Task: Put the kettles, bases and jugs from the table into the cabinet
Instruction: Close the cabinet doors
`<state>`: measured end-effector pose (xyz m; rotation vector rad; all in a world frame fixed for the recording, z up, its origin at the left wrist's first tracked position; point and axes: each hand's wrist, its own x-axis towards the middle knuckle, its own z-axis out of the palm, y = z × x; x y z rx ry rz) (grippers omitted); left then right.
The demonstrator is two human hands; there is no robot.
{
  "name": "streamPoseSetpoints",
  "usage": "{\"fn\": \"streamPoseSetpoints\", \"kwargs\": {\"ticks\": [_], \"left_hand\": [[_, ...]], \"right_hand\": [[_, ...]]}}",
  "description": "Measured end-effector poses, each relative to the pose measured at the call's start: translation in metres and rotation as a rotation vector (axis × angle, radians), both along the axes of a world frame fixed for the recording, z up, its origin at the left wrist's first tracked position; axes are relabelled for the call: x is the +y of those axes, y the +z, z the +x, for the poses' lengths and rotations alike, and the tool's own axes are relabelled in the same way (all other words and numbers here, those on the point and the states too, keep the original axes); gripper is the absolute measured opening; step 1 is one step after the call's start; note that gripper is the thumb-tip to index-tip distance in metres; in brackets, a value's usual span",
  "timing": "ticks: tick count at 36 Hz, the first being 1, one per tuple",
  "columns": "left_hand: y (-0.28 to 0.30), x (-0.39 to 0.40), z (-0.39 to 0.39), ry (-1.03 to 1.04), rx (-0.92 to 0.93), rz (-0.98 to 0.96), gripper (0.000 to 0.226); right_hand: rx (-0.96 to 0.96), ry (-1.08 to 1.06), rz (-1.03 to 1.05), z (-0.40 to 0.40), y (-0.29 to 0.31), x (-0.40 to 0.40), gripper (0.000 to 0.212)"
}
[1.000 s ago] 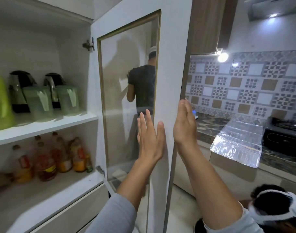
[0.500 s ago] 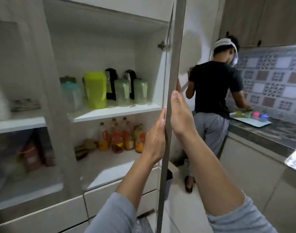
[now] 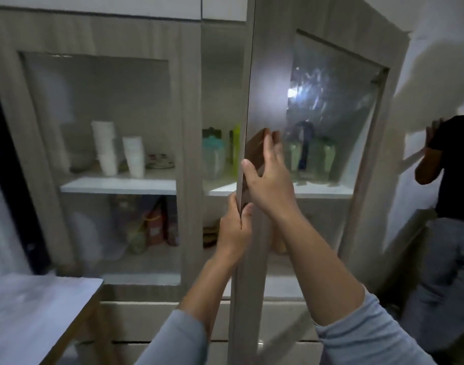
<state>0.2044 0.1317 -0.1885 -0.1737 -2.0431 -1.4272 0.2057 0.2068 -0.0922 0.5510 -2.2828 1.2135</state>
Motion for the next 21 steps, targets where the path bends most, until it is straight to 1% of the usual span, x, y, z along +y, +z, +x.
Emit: {"fn": "streamPoseSetpoints", "kwargs": {"ticks": [2, 5, 10, 16, 21], "left_hand": [[-0.001, -0.012, -0.015, 0.050, -0.025, 0.000, 0.042], [0.000, -0.026, -0.038, 0.117, -0.053, 0.007, 0.059], [-0.001, -0.038, -0.061, 0.248, 0.012, -0.055, 0.083], [-0.005, -0.049, -0.090, 0.327, -0.008, -0.100, 0.087], [-0.009, -0.064, -0.119, 0.408, -0.025, -0.202, 0.095]], "right_hand": [[0.011, 0.037, 0.013, -0.016, -0.001, -0.010, 0.071], [0.033, 0.101, 0.061, -0.041, 0.000, -0.023, 0.073], [0.026, 0.172, 0.138, -0.075, 0.001, -0.036, 0.074], [0.028, 0.222, 0.210, -0.107, 0.000, -0.048, 0.076], [0.016, 0.237, 0.217, -0.136, -0.001, -0.063, 0.076]]}}
